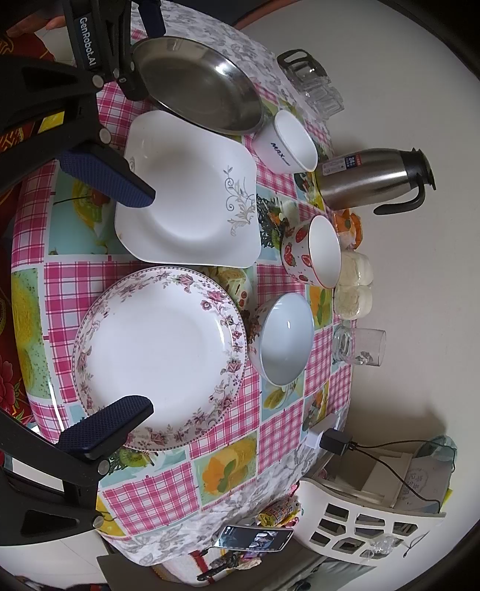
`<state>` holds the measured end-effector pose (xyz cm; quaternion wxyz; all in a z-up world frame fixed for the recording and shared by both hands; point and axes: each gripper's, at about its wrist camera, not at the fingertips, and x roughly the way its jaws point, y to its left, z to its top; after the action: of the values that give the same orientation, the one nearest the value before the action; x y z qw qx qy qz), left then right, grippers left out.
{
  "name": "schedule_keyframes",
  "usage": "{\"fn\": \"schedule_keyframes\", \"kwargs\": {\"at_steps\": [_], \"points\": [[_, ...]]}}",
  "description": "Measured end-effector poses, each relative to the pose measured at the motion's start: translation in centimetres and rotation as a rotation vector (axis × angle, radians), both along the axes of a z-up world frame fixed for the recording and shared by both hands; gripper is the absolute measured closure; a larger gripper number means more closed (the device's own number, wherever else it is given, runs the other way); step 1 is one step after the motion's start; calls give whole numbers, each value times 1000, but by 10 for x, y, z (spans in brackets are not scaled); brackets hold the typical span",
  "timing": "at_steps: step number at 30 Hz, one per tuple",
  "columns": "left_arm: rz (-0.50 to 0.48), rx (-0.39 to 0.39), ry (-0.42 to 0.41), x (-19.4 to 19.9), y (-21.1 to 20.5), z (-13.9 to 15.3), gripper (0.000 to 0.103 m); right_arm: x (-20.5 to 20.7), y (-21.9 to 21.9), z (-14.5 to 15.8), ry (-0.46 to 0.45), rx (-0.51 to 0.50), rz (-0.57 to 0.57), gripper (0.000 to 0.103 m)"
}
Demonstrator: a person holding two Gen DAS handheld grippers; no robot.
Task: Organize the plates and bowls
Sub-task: 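Move the left tool to the steel basin rim and close on it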
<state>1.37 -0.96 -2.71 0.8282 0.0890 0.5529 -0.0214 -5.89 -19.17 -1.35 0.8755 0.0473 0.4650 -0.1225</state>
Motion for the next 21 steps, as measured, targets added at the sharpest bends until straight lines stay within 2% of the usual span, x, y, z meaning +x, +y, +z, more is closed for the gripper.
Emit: {"fn": "schedule_keyframes", "kwargs": {"at_steps": [10,14,21], "points": [[-1,-4,-1,-2,2,-1,0,0,1,-2,5,-1,5,0],[21,-45,2,2,13,0,0,2,7,-5,9,2,15,0],[254,-150,-64,9,77,10,0,15,36,-9,3,18,87,0]]}}
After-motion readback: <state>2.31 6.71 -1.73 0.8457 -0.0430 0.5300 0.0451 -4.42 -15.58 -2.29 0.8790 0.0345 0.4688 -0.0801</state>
